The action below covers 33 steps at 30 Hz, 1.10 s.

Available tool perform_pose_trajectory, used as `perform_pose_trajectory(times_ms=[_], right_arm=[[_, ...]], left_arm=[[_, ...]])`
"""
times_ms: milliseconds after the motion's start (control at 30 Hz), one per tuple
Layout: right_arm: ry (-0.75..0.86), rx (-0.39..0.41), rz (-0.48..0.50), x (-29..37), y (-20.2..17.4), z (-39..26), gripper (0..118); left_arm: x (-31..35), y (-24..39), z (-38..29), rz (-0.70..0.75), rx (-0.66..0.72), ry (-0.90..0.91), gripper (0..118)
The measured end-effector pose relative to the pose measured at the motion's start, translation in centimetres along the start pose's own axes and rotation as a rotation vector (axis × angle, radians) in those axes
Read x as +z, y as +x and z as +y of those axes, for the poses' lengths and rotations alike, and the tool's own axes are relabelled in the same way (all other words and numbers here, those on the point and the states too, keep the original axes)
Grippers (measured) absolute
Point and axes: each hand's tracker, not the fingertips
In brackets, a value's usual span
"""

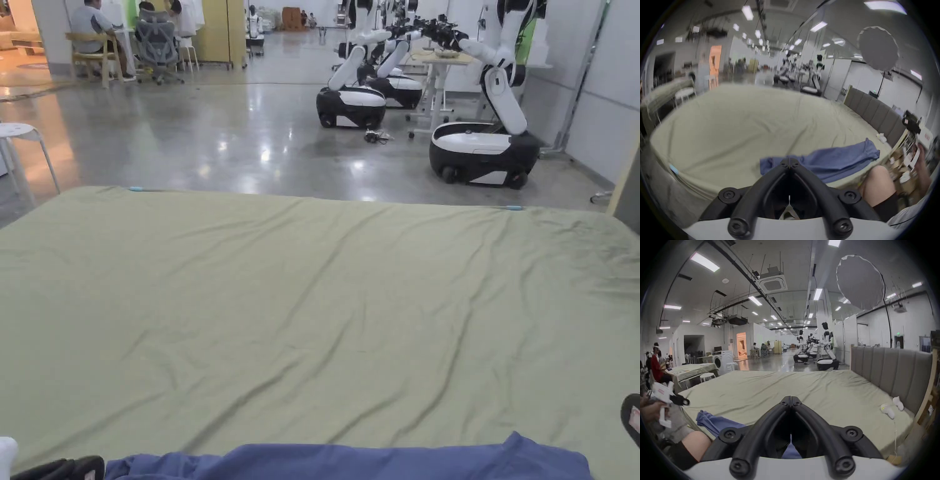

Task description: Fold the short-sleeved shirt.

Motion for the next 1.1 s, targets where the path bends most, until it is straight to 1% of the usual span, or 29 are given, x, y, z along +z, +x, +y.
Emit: perform_pose_trajectory(times_ms=[67, 100, 133, 167, 200, 233, 267, 300, 333, 367, 400, 467, 500, 567, 667, 733, 767, 800, 833, 867, 900, 933, 967, 1000, 1033, 1067, 1100], right_arm=[[-0.003, 0.01, 0.015, 0.2, -0.3, 0.1, 0], [-0.003, 0.013, 0.019, 0.3, -0.4, 0.1, 0], [-0.013, 0.019, 0.023, 0.2, -0.4, 0.1, 0], [-0.017, 0.022, 0.023, 0.2, -0.4, 0.1, 0], [-0.02, 0.023, 0.025, 0.2, -0.6, 0.4, 0], [-0.027, 0.026, 0.028, 0.1, -0.7, 0.4, 0], [-0.033, 0.03, 0.027, 0.0, -0.8, 0.4, 0], [-0.038, 0.031, 0.029, -0.1, -0.9, 0.3, 0], [-0.04, 0.034, 0.029, -0.4, -1.1, 0.4, 0], [-0.04, 0.036, 0.028, -0.5, -1.3, 0.3, 0], [-0.045, 0.032, 0.034, -0.7, -1.4, 0.3, 0], [-0.055, 0.011, 0.038, -1.2, -1.8, 0.2, 0], [-0.061, 0.004, 0.043, -1.4, -1.9, 0.1, 0], [-0.067, -0.01, 0.046, -1.7, -2.4, -0.1, 0], [-0.074, -0.022, 0.056, -2.4, -3.0, 0.2, 0], [-0.073, -0.015, 0.056, -2.8, -3.1, 0.4, 0], [-0.073, -0.017, 0.058, -2.9, -3.2, 0.5, 0], [-0.076, -0.02, 0.064, -3.0, -3.2, 0.5, 0], [-0.078, -0.02, 0.064, -3.2, -3.4, 0.5, 0], [-0.08, -0.019, 0.065, -3.4, -3.3, 0.5, 0], [-0.087, -0.015, 0.068, -3.6, -3.3, 0.5, 0], [-0.093, -0.013, 0.066, -3.7, -3.4, 0.5, 0], [-0.094, -0.015, 0.069, -3.7, -3.5, 0.4, 0], [-0.093, -0.022, 0.076, -3.7, -3.2, 0.4, 0], [-0.094, -0.026, 0.084, -3.7, -3.2, 0.4, 0], [-0.094, -0.024, 0.087, -3.7, -3.3, 0.4, 0], [-0.096, -0.019, 0.086, -3.7, -3.4, 0.3, 0]], left_arm=[[-2.4, -3.1, -0.1, -0.099, 0.176, -0.098, 0], [-3.1, -4.4, -0.1, -0.135, 0.248, -0.1, 1], [-3.4, -5.4, -0.4, -0.178, 0.324, -0.09, 20], [-4.1, -6.6, -0.4, -0.23, 0.383, -0.11, 55], [-4.8, -7.3, -0.5, -0.251, 0.401, -0.13, 96], [-5.9, -8.0, -0.6, -0.274, 0.405, -0.177, 116], [-5.9, -8.8, -1.1, -0.298, 0.465, -0.162, 115], [-7.0, -9.5, -1.1, -0.284, 0.43, -0.258, 116], [-7.9, -9.8, -1.6, -0.261, 0.466, -0.313, 116], [-8.5, -10.2, -2.0, -0.276, 0.47, -0.326, 117], [-8.5, -10.0, -1.8, -0.315, 0.466, -0.29, 118], [-8.9, -9.5, -1.5, -0.379, 0.473, -0.188, 118], [-9.5, -9.3, -1.4, -0.407, 0.501, -0.174, 118], [-10.8, -8.7, -1.3, -0.429, 0.553, -0.203, 118], [-13.1, -7.5, -1.1, -0.507, 0.58, -0.288, 118], [-13.8, -6.5, -0.5, -0.491, 0.548, -0.312, 118], [-13.9, -6.4, -0.3, -0.507, 0.542, -0.331, 118], [-13.7, -5.6, -0.3, -0.569, 0.541, -0.329, 117], [-13.4, -5.3, -0.3, -0.583, 0.554, -0.319, 103], [-13.1, -4.9, -0.1, -0.533, 0.555, -0.332, 62], [-13.0, -4.2, -0.1, -0.372, 0.479, -0.342, 6], [-12.7, -4.6, 0.1, -0.254, 0.391, -0.316, 6], [-12.9, -5.0, 0.0, -0.294, 0.348, -0.307, 6], [-12.8, -5.5, -0.2, -0.325, 0.375, -0.291, 6], [-12.6, -6.2, -0.1, -0.341, 0.464, -0.282, 6], [-12.2, -6.1, -0.2, -0.354, 0.524, -0.252, 6], [-11.5, -6.2, 0.2, -0.362, 0.527, -0.209, 6]])
